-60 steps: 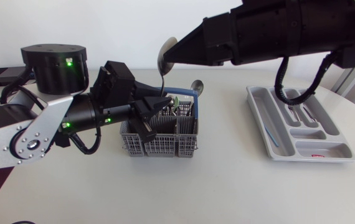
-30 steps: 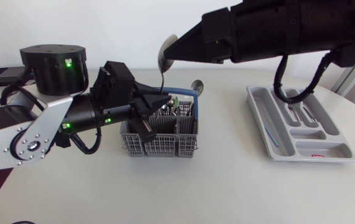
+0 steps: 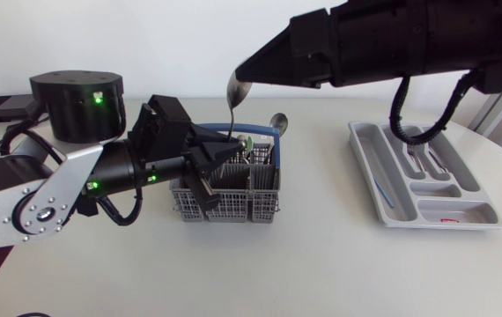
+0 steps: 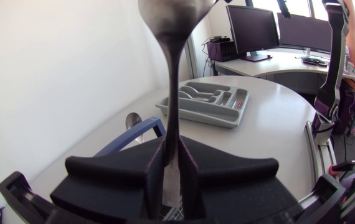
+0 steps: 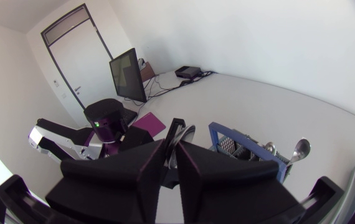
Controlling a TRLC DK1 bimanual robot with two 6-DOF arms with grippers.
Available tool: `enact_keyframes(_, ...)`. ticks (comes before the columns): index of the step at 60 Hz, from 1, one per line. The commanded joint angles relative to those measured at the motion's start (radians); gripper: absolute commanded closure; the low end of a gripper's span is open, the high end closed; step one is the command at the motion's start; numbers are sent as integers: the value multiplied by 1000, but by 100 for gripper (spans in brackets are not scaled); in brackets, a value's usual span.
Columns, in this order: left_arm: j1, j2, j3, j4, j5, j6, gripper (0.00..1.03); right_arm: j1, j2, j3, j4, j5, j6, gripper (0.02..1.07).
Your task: Sort the cutlery from the basket into the organizer compartments.
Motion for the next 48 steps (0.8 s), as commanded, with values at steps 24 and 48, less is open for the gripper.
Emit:
enact_keyframes(24, 2, -38, -23, -27, 79, -16, 100, -46, -56, -55, 24, 17, -95, 54)
enact_keyframes(48, -6, -36, -20, -34, 106, -13, 100, -69, -96, -133, 49, -2, -155, 50)
